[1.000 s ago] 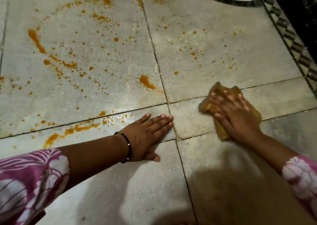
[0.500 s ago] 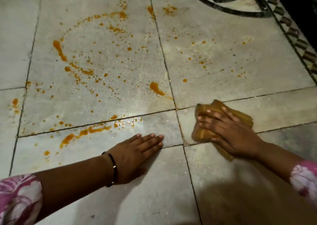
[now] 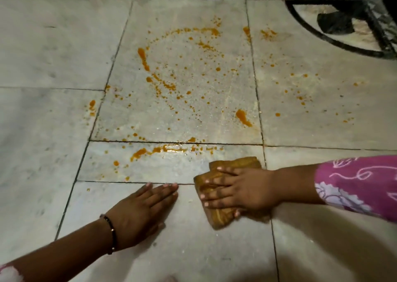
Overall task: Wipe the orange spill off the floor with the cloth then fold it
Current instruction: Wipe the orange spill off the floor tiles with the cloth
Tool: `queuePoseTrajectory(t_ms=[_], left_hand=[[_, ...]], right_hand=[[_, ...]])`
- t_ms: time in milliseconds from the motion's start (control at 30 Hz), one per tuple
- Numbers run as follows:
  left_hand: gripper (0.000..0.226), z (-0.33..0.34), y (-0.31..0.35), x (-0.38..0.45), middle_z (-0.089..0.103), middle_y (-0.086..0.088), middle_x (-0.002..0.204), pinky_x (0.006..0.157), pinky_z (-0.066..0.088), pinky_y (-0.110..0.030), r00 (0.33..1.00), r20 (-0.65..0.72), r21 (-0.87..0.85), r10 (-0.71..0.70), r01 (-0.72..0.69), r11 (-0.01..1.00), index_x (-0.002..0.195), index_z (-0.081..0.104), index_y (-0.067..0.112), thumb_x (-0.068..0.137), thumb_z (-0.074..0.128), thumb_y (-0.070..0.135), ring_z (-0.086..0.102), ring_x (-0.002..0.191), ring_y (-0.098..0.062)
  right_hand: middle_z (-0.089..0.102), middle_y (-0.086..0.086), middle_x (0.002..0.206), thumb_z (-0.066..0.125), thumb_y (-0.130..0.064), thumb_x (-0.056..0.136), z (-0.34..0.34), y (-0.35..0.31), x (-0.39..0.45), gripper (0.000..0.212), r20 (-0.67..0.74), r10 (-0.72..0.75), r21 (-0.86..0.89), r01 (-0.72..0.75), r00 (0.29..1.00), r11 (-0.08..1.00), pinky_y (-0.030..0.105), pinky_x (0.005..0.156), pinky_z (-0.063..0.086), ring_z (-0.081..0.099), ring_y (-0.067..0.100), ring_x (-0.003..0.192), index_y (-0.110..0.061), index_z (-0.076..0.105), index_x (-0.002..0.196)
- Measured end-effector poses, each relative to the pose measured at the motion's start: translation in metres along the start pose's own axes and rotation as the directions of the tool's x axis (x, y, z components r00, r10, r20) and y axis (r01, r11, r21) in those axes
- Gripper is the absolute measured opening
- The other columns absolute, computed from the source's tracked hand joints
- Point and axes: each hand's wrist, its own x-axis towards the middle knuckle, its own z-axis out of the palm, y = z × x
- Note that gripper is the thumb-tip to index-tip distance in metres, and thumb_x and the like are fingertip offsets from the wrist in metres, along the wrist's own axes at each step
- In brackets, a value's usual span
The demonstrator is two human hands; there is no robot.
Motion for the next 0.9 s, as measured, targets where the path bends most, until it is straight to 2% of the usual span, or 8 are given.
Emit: queuePoseTrajectory(t_ms=[100,200,267,367,533,567,733,900], left_hand=[[0.054,0.008,0.002,0.010,0.032,-0.005,0.152,0.111,0.023,-0.036,0.981,-0.153,-0.149,-0.123,0.100,0.984,0.143,0.035,0.015,0.096,0.032,0.041,0.034,0.138,-0.018],[0.057,0.020,0.016,0.021,0.028,-0.004,0.153,0.115,0.014,-0.037,0.914,-0.259,-0.317,-0.311,0.224,0.922,0.143,0.037,0.013,0.092,0.040,0.038,0.025,0.141,-0.016],[0.059,0.028,0.025,0.023,0.027,-0.004,0.154,0.115,0.014,-0.040,0.900,-0.262,-0.304,-0.347,0.264,0.915,0.144,0.037,0.012,0.092,0.038,0.041,0.023,0.142,-0.017],[0.064,0.037,0.027,0.020,0.021,-0.005,0.156,0.115,0.014,-0.041,0.918,-0.250,-0.222,-0.306,0.253,0.941,0.147,0.029,0.012,0.094,0.034,0.047,0.019,0.144,-0.018],[0.072,0.040,0.027,0.022,0.017,-0.011,0.157,0.115,0.015,-0.046,0.889,-0.293,-0.198,-0.352,0.304,0.932,0.148,0.024,0.006,0.092,0.033,0.050,0.014,0.145,-0.023],[0.073,0.041,0.028,0.022,0.015,-0.013,0.157,0.115,0.013,-0.048,0.870,-0.299,-0.207,-0.393,0.343,0.916,0.148,0.022,0.004,0.092,0.034,0.050,0.013,0.146,-0.025],[0.076,0.041,0.029,0.024,0.011,-0.015,0.158,0.117,0.005,-0.050,0.827,-0.278,-0.228,-0.488,0.437,0.870,0.148,0.019,0.002,0.092,0.030,0.052,0.007,0.146,-0.027],[0.079,0.040,0.032,0.029,0.012,-0.016,0.157,0.115,0.008,-0.052,0.833,-0.248,-0.230,-0.495,0.446,0.865,0.147,0.020,0.000,0.093,0.024,0.057,0.009,0.146,-0.027]], right_hand=[[0.043,-0.004,0.147,0.033,-0.055,0.089,-0.001,0.014,0.028,0.062,-0.009,0.224,0.098,-0.222,0.974,0.970,0.046,0.115,0.011,0.037,0.024,0.136,-0.026,0.038,0.143],[0.031,-0.006,0.153,0.032,-0.058,0.091,0.004,0.010,0.012,0.064,-0.014,0.676,0.251,-0.652,0.737,0.716,0.044,0.116,0.007,0.024,0.020,0.142,-0.028,0.025,0.148],[0.026,-0.007,0.154,0.032,-0.055,0.091,0.005,-0.023,-0.010,0.063,-0.011,0.807,0.284,-0.772,0.591,0.569,0.046,0.115,0.008,0.021,0.021,0.144,-0.029,0.025,0.148],[0.032,-0.003,0.152,0.035,-0.051,0.090,0.003,-0.093,-0.017,0.063,0.016,0.839,0.252,-0.815,0.543,0.522,0.050,0.112,0.013,0.018,0.022,0.144,-0.025,0.031,0.147],[0.039,-0.003,0.149,0.036,-0.049,0.089,0.000,-0.062,0.059,0.060,-0.012,0.661,0.203,-0.645,0.751,0.737,0.050,0.112,0.011,0.024,0.023,0.141,-0.025,0.038,0.144],[0.040,-0.003,0.149,0.035,-0.048,0.089,0.001,-0.040,0.075,0.059,-0.021,0.666,0.216,-0.647,0.746,0.731,0.049,0.113,0.008,0.027,0.023,0.141,-0.024,0.041,0.143],[0.032,-0.007,0.153,0.021,-0.051,0.092,0.006,0.038,0.058,0.061,0.019,0.895,0.281,-0.861,0.446,0.423,0.041,0.116,-0.001,0.020,0.019,0.144,-0.026,0.033,0.146],[0.039,0.002,0.149,0.030,-0.043,0.092,0.003,-0.049,0.012,0.057,0.041,0.956,0.235,-0.933,0.291,0.273,0.049,0.114,0.011,0.023,0.025,0.141,-0.020,0.041,0.143]])
